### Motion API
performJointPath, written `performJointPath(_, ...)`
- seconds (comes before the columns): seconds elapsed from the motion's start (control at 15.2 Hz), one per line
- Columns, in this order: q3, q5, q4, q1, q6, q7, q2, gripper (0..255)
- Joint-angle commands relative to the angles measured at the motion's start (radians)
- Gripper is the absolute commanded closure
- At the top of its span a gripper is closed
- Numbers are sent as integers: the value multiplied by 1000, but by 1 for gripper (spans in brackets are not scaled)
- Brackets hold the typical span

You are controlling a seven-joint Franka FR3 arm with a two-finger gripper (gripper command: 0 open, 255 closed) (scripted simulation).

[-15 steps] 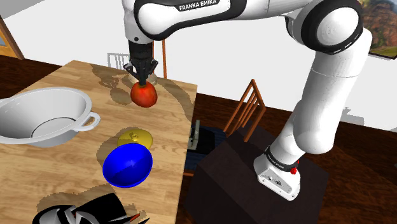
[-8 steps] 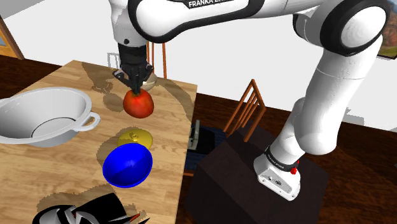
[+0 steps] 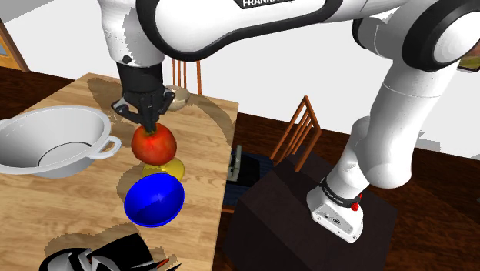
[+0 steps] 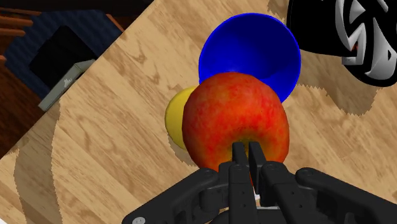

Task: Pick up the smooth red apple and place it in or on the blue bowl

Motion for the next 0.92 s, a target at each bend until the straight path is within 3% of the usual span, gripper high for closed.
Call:
performJointPath(0.0, 16, -3, 3, 26, -9, 43, -4, 255)
performJointPath(0.13, 34, -11, 31, 59, -29, 93, 8, 255)
performJointPath(0.86, 29, -25, -89, 57, 111, 106, 30, 255)
